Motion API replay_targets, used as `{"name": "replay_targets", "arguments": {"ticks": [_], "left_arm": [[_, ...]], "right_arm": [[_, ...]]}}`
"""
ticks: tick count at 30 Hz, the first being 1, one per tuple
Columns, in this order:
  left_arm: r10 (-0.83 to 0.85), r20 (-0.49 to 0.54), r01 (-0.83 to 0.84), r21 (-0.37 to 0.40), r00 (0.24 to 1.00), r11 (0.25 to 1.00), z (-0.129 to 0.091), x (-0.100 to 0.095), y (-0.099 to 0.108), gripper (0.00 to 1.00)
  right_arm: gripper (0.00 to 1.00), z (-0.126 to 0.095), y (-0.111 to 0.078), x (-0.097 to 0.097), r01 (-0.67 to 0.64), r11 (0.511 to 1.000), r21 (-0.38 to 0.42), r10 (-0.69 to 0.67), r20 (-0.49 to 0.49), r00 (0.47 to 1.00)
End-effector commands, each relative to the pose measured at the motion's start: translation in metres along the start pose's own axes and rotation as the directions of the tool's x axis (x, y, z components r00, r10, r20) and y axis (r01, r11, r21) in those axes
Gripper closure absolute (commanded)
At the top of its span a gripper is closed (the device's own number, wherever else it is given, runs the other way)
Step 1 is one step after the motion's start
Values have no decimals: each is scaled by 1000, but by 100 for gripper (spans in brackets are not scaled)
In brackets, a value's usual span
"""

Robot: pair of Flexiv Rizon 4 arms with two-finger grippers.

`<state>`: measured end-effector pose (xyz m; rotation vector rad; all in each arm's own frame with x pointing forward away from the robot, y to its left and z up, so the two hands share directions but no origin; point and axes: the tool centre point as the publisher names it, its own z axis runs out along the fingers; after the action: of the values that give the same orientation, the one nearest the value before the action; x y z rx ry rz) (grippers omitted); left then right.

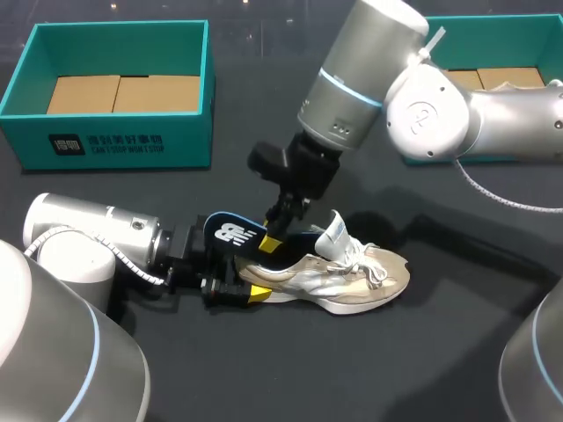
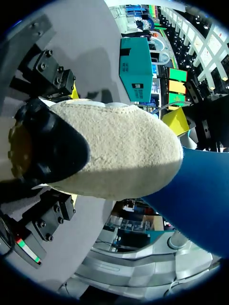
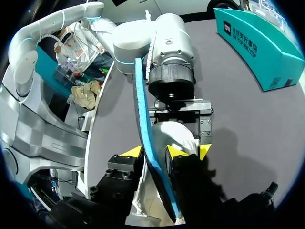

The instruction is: Take the shoe out of the shoebox, open the shoe tongue, remove and reinsert the insole, then place the shoe into the shoebox

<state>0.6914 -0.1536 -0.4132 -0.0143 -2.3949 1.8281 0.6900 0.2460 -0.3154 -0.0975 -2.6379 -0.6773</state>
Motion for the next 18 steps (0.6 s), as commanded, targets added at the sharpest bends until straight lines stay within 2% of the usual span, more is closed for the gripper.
{"name": "replay_targets", "arguments": {"ticks": [1, 3, 6, 8, 14, 16, 18], "left_arm": [[0, 2, 0, 0, 1000, 1000, 2, 0, 5, 100], [0, 2, 0, 0, 1000, 1000, 2, 0, 5, 100], [0, 2, 0, 0, 1000, 1000, 2, 0, 5, 100], [0, 2, 0, 0, 1000, 1000, 2, 0, 5, 100], [0, 2, 0, 0, 1000, 1000, 2, 0, 5, 100], [0, 2, 0, 0, 1000, 1000, 2, 0, 5, 100], [0, 2, 0, 0, 1000, 1000, 2, 0, 5, 100]], "right_arm": [[73, 6, 3, 2, -6, 1000, 1, 6, 4, 1000], [80, 7, 5, 4, -10, 1000, -2, 10, 4, 1000], [82, 7, 6, 7, -12, 1000, -9, 12, 10, 1000], [100, 7, 8, 9, -12, 1000, -17, 12, 23, 1000], [100, 2, 19, 14, 34, 999, -32, -32, 64, 997], [100, -2, 28, 16, 102, 995, -21, -100, 97, 990], [100, -2, 28, 16, 102, 995, -21, -100, 97, 990]]}}
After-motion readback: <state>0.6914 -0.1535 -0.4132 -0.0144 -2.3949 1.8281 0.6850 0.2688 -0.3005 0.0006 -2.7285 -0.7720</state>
